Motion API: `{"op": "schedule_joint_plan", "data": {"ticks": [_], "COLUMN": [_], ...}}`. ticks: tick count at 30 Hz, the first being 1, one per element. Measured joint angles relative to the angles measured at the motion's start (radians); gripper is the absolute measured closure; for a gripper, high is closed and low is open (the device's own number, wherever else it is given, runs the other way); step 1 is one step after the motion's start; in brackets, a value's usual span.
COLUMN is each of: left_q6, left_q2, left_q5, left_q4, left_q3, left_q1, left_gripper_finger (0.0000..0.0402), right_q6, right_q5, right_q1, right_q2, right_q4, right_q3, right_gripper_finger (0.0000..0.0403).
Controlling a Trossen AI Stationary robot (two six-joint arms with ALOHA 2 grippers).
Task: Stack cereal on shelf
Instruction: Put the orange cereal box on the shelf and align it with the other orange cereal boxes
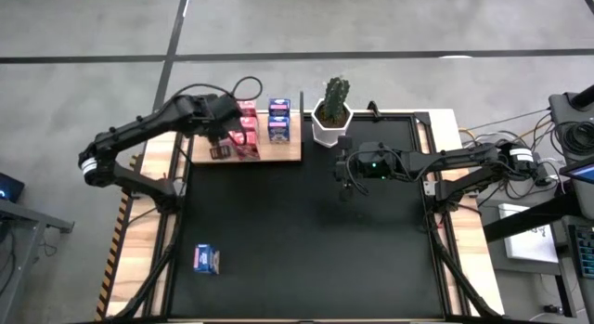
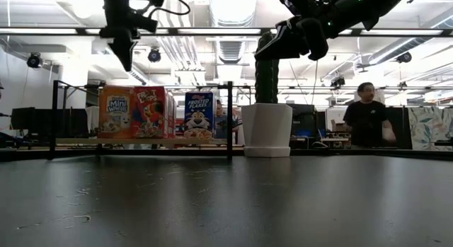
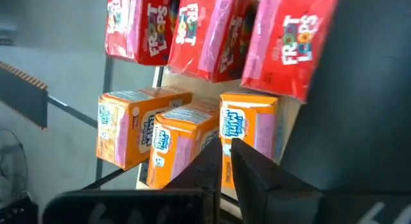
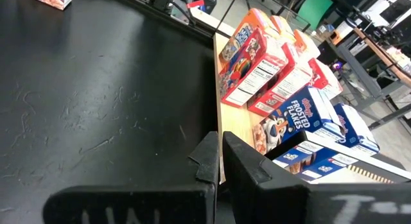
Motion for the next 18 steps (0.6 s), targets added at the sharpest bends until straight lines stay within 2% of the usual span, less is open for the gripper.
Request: {"op": "schedule_joint_plan", "data": {"ticks": [4, 8, 13, 18], "left_q6": [0.02, 0.029, 0.028, 0.023], "left_q2": [-0.029, -0.03, -0.032, -0.032], "left_q5": [-0.023, -0.029, -0.046, -0.078], "left_q4": [0.104, 0.138, 0.143, 0.093], "left_q3": [-0.093, -0.164, -0.221, -0.215], "left_q1": [0.002, 0.007, 0.012, 0.012], "left_gripper_finger": [0.0381, 0.0397, 0.04, 0.0401], "right_q6": [0.0, 0.0, 0.0, 0.0], "right_q5": [0.0, 0.0, 0.0, 0.0], "right_q1": [0.0, 0.0, 0.0, 0.0], "right_q2": [0.0, 0.0, 0.0, 0.0], "right_q4": [0.001, 0.001, 0.001, 0.001], "right_q3": [0.0, 0.0, 0.0, 0.0], "right_gripper_finger": [0.0392, 0.0392, 0.0392, 0.0392]}}
